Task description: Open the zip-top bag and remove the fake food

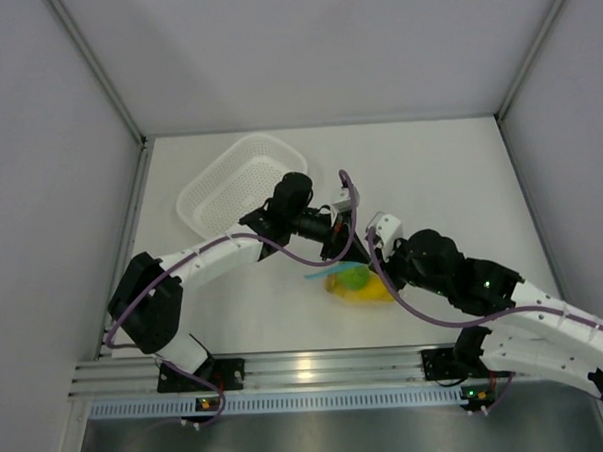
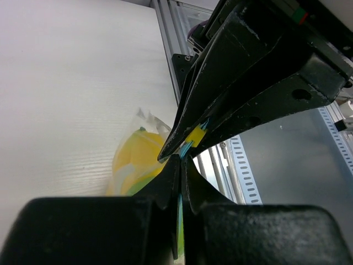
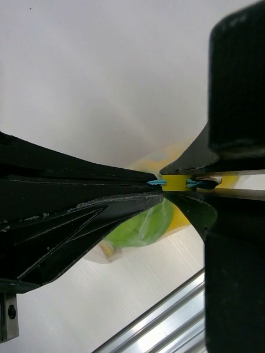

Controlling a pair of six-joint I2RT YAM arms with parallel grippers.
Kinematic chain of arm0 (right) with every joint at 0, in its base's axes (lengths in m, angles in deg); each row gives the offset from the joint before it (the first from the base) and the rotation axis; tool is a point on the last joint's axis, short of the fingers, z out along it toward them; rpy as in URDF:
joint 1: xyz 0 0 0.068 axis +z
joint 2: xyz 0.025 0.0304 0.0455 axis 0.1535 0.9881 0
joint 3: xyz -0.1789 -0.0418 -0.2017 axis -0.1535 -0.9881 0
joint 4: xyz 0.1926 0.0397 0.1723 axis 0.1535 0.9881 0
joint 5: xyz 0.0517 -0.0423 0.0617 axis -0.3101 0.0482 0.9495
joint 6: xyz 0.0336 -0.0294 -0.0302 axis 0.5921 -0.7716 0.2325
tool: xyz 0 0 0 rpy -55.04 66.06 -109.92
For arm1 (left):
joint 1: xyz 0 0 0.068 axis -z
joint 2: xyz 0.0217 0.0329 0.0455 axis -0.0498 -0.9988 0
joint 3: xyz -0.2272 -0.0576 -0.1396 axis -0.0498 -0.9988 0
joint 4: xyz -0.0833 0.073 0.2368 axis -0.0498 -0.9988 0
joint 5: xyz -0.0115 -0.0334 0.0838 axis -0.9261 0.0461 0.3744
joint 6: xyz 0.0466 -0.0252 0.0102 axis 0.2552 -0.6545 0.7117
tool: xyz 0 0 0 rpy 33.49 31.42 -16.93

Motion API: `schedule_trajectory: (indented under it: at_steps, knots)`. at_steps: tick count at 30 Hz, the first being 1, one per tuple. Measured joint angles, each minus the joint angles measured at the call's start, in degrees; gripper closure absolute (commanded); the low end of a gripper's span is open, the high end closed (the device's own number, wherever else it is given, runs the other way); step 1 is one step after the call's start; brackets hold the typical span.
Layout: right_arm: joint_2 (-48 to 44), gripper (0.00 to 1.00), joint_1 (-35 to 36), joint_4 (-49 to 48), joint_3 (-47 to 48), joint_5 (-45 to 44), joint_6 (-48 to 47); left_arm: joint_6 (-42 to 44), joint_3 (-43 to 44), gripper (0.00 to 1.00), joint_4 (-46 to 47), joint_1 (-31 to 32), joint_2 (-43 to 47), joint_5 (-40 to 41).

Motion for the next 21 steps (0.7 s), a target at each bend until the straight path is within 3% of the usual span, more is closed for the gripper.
schedule_trajectory:
  at_steps: [1,2,3,15,21]
  knots:
    - [-0.13,0.72,0.0,-0.02,-0.02,0.09,0.07,0.0,0.0,1.0,0.09,0.04,0.02,0.0]
    - [-0.31,0.61,0.0,-0.13,-0.07,0.2,0.33,0.11,0.0,1.0,0.09,0.07,0.09,0.09]
    - [-0.61,0.57,0.0,-0.7,-0.09,0.39,0.44,0.33,-0.07,1.0,-0.09,0.07,0.15,0.59]
    - [-10.97,0.55,0.0,-5.77,-0.57,4.35,2.73,2.05,-0.92,1.0,-4.81,0.0,9.03,0.79]
    - [-10.6,0.72,0.0,-6.62,-0.57,8.37,3.23,2.34,-0.92,1.0,-4.87,0.0,13.29,-0.81]
